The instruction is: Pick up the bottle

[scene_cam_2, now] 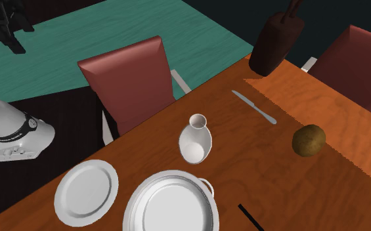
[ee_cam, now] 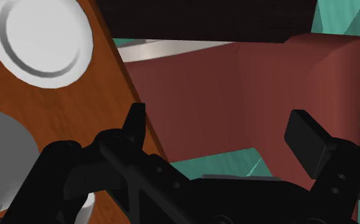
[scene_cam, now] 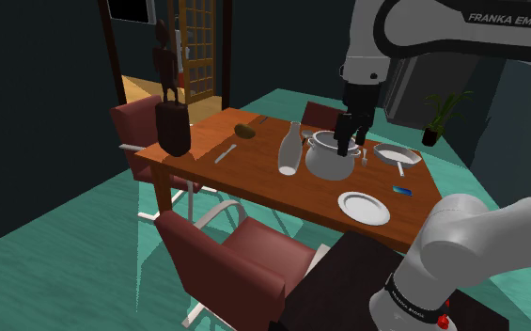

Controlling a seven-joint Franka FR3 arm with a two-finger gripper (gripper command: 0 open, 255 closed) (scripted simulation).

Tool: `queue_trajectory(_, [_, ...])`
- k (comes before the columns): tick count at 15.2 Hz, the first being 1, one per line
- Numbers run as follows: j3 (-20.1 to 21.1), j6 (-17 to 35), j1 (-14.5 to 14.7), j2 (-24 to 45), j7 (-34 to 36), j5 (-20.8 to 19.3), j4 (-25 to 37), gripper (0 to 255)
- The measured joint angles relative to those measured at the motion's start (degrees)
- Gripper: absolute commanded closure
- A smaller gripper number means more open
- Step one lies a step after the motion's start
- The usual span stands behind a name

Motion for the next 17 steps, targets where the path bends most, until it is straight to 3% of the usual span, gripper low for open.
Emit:
queue_trajectory(8, [-4.6,7.0,-1.5,9.9,-5.1,-3.1,3.5,0])
queue_trajectory(17, [-11.0,14.6,-3.1,27.4,-13.3,-4.8,14.4,0])
